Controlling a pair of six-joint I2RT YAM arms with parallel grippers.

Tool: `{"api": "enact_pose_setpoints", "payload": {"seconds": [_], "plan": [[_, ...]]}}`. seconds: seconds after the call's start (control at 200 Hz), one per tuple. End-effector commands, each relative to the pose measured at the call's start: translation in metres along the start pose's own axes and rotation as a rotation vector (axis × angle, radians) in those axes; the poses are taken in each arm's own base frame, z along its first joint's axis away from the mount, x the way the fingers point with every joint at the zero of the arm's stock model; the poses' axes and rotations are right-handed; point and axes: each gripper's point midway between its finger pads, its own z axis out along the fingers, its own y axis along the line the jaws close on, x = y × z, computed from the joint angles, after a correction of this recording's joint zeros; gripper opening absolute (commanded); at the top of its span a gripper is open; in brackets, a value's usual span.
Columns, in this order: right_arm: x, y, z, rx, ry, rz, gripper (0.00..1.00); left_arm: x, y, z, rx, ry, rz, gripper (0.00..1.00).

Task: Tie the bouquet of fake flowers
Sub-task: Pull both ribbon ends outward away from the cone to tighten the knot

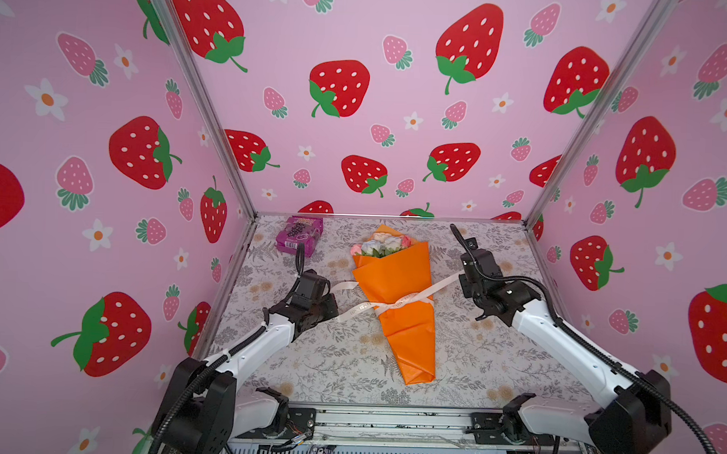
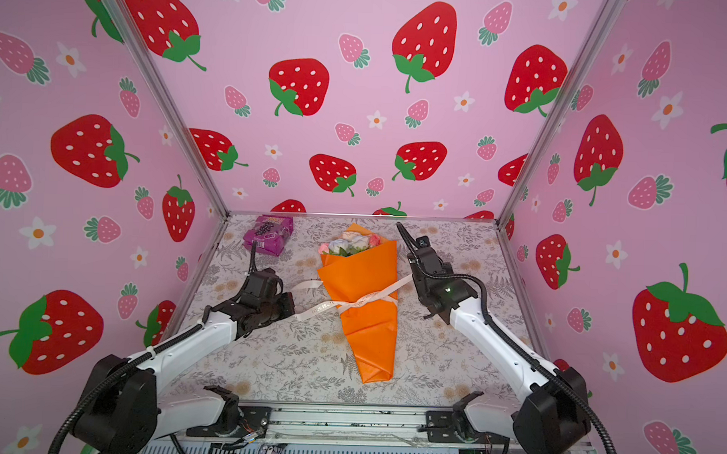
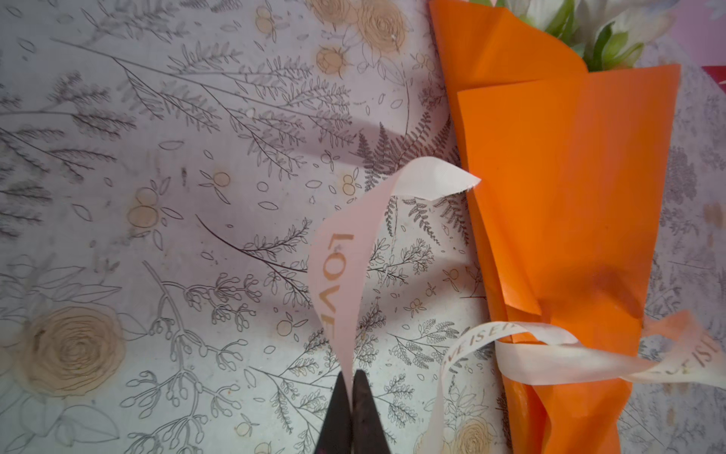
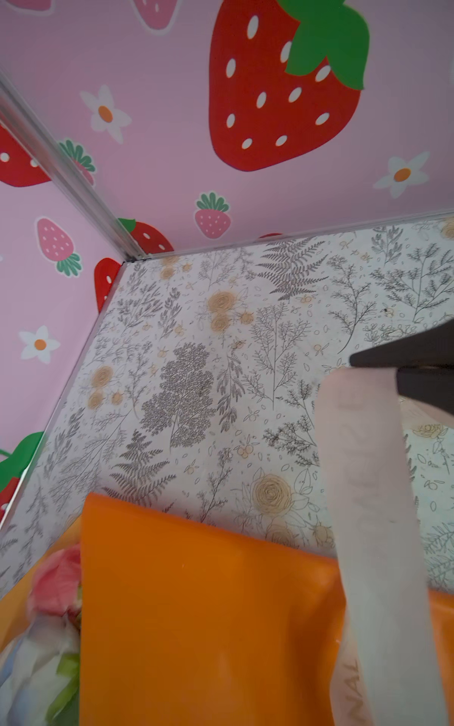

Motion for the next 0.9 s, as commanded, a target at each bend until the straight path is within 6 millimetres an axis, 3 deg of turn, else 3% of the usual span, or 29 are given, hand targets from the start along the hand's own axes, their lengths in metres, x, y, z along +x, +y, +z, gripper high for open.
{"api": "enact_pose_setpoints", "payload": {"seconds": [0.0,0.135,0.22,0.3,0.55,0.895], "plan": [[-0.033,-0.012,-0.019,0.046,-0.162,0.006,0.00,0.001,-0.011,0.009,0.065,0.020,-0.050,0.00],[-0.042,-0.053,-0.034,0.243,-0.191,0.072,0.00,0.004,-0.005,0.016,0.038,0.030,-0.074,0.00],[-0.043,-0.060,-0.038,0.277,-0.215,0.077,0.00,0.004,0.002,0.016,0.002,0.020,-0.070,0.00],[-0.039,-0.062,-0.037,0.292,-0.222,0.077,0.00,0.001,0.021,0.010,-0.092,0.002,-0.075,0.00],[-0.007,-0.071,0.001,0.262,-0.089,0.169,0.00,-0.002,0.079,-0.028,-0.300,-0.062,-0.116,0.00],[0.024,-0.097,0.035,0.273,-0.007,0.316,0.00,0.003,0.119,-0.050,-0.355,-0.091,-0.247,0.00]]}}
